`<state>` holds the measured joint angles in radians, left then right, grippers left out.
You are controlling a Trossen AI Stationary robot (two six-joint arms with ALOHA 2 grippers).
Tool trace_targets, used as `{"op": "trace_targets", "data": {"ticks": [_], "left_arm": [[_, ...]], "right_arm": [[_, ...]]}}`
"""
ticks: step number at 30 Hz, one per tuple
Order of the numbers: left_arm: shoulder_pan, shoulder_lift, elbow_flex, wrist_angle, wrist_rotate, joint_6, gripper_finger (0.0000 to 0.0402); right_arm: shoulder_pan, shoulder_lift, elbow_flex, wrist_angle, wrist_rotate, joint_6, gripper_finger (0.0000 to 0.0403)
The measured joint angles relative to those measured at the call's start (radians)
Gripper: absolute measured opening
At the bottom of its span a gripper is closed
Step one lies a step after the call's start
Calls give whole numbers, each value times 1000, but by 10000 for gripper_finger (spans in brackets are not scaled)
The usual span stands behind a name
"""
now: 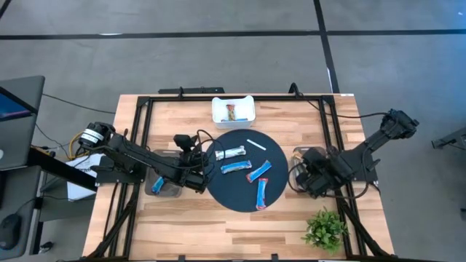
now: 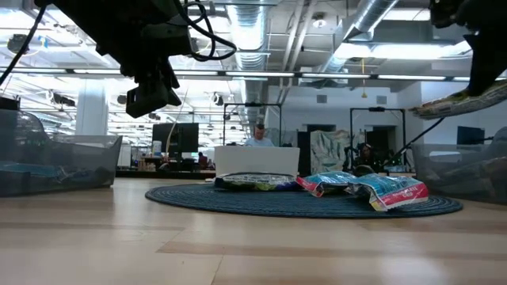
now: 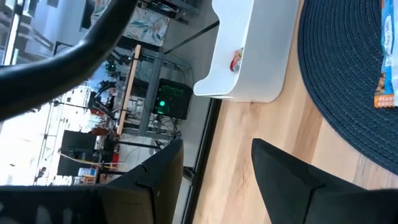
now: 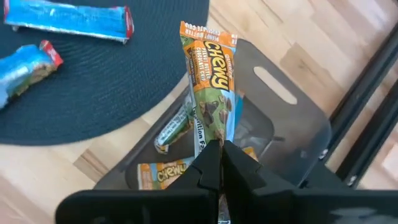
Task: Pick and place Granola Bars by type
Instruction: Put the orange granola bar into the right black bin, then put the blue granola bar into the left black bin
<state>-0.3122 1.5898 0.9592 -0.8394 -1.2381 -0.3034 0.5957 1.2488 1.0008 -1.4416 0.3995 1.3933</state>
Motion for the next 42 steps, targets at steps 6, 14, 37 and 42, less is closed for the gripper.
{"op": "trace_targets", "data": {"ticks": [6, 14, 37, 42], "left_arm": [[0, 0, 0, 0, -14, 17, 185], [0, 0, 0, 3, -47, 19, 185], [18, 0, 0, 247, 122, 172, 185], [82, 0, 0, 492, 475, 381, 185]], "right_arm": [[0, 13, -47, 3, -62, 89, 0], [-2, 16, -124, -3, -102, 124, 1], [-2, 15, -148, 249, 226, -328, 134], [-2, 15, -148, 541, 407, -692, 130]]}}
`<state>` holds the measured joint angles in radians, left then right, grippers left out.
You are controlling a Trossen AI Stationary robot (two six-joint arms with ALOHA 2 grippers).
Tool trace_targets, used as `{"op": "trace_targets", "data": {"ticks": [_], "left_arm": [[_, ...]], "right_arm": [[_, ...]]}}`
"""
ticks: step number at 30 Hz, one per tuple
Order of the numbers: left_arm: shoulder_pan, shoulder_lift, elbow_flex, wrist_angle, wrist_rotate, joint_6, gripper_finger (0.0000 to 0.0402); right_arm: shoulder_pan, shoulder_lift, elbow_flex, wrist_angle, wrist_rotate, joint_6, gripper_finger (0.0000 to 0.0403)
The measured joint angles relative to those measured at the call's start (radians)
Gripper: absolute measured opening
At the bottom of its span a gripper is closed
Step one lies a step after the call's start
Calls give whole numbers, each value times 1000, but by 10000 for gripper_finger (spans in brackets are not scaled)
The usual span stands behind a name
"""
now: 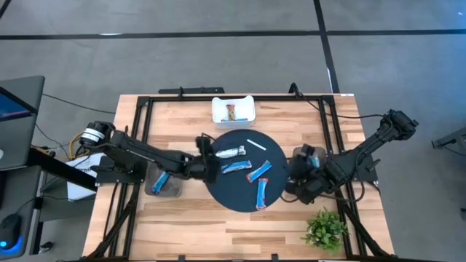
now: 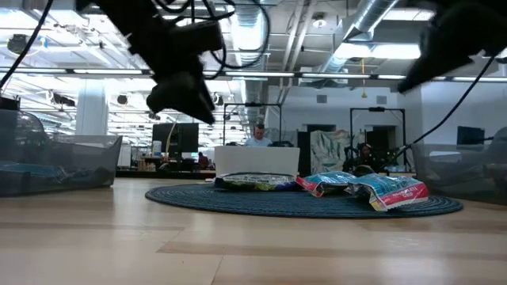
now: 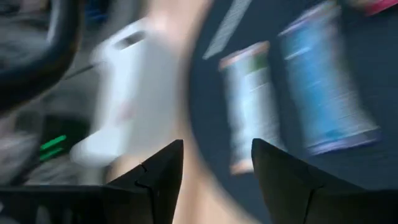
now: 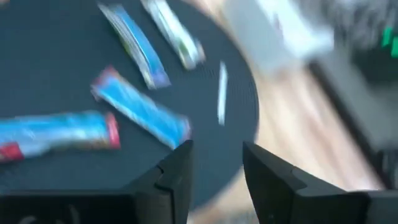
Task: Pick and place Granola Bars by type
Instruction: Put the blue granola bar into the left black bin
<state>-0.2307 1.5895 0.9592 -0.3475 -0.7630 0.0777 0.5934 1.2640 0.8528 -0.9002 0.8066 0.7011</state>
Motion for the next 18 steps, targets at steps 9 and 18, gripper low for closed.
{"op": "trace_targets", "data": {"ticks": [9, 18], "left_arm": [[116, 133, 0, 324, 446, 220, 185], [164, 216, 1, 433, 564, 274, 185]], "right_arm": [[0, 0, -14, 296, 210, -396, 127], [8, 0, -108, 292, 243, -320, 127]]}}
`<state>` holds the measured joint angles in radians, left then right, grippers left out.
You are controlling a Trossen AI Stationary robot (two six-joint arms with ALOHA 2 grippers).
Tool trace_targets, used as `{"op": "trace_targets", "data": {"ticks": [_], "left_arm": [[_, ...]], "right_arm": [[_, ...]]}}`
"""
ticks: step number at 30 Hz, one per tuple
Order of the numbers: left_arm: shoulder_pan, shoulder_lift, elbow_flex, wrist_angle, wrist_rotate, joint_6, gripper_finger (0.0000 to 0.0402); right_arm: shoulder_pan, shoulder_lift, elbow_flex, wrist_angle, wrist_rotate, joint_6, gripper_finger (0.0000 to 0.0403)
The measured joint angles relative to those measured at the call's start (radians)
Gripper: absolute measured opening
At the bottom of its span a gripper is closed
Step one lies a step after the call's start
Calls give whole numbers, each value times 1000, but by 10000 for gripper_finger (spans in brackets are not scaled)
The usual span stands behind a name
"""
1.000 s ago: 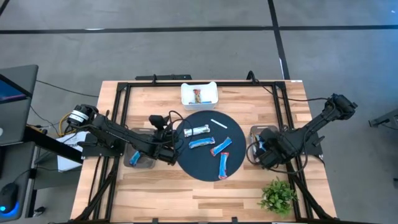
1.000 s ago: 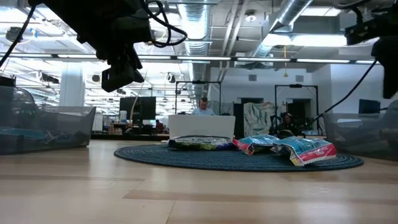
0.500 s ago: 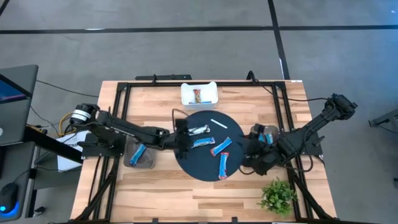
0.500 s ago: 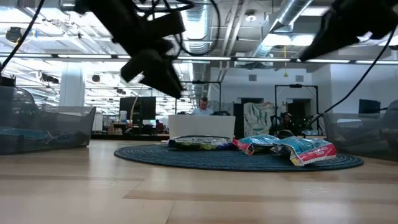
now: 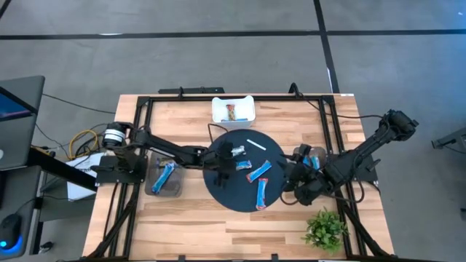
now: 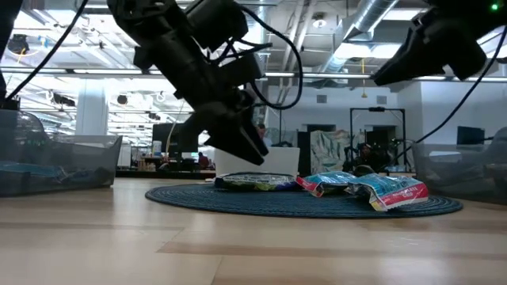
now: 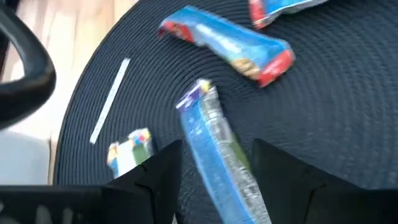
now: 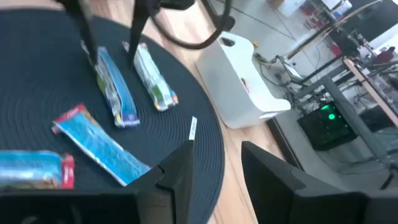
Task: Pick and place Granola Bars by type
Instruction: Put the blue granola bar into the left black bin
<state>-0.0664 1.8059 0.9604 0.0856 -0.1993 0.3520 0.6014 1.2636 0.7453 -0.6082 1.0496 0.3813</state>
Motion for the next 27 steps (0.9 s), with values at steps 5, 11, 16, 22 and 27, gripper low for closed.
{"op": "trace_targets", "data": {"ticks": [5, 11, 16, 22, 27], "left_arm": [[21, 7, 0, 14, 48, -87, 185], [46, 29, 0, 4, 126, -146, 185], [57, 29, 0, -18, 143, -186, 185], [57, 29, 0, -71, 195, -202, 185], [57, 29, 0, -82, 195, -209, 185]], "right_arm": [[-9, 0, -2, 8, 5, 3, 127], [-16, 0, -2, 13, 6, 2, 127], [-15, 0, -2, 16, 7, 2, 127], [-15, 0, -2, 16, 7, 2, 127], [-15, 0, -2, 18, 7, 2, 127]]}}
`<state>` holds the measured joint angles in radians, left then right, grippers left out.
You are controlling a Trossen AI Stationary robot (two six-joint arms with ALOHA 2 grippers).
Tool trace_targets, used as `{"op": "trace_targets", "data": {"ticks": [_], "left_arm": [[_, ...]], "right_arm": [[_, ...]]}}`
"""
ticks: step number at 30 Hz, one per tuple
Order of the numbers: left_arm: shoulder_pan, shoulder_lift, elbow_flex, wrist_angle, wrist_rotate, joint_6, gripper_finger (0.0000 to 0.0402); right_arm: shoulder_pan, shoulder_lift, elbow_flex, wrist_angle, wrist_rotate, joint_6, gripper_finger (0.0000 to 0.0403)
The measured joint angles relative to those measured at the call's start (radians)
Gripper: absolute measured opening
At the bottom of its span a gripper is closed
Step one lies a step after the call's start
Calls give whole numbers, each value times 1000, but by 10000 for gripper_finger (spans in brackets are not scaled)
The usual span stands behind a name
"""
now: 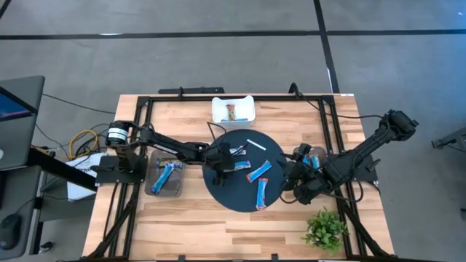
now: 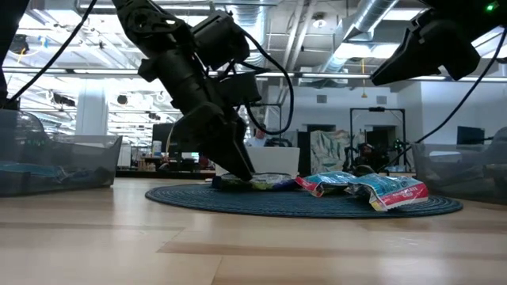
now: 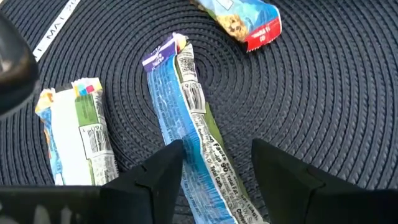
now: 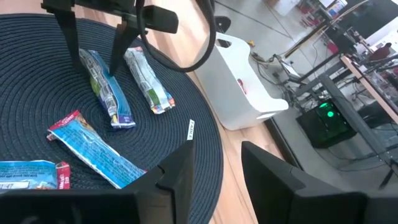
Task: Pick and place Granola Bars by type
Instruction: Put the blue granola bar into the left black bin
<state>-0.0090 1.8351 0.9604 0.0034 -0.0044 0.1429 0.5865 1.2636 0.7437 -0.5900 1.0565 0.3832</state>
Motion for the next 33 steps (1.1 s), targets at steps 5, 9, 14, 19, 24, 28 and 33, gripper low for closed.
{"op": "trace_targets", "data": {"ticks": [5, 9, 14, 19, 24, 28, 33], "left_arm": [[0, 0, 0, -20, -1, 0, 185], [0, 0, 0, -21, -11, 2, 180], [1, 0, 0, -22, -19, 32, 137], [0, 0, 0, -18, -20, 71, 72], [0, 0, 1, -12, -48, 110, 15], [-3, 0, 14, -12, -110, 132, 7], [-23, 0, 40, -7, -234, 151, 2]], "right_arm": [[0, 0, 0, 0, 0, 0, 127], [0, 0, 0, 0, 0, 0, 127], [0, 0, 0, 0, 0, 0, 127], [0, 0, 0, 0, 0, 0, 127], [0, 0, 0, 0, 0, 0, 127], [0, 0, 0, 0, -1, 0, 127], [0, 0, 0, 0, -1, -1, 127]]}}
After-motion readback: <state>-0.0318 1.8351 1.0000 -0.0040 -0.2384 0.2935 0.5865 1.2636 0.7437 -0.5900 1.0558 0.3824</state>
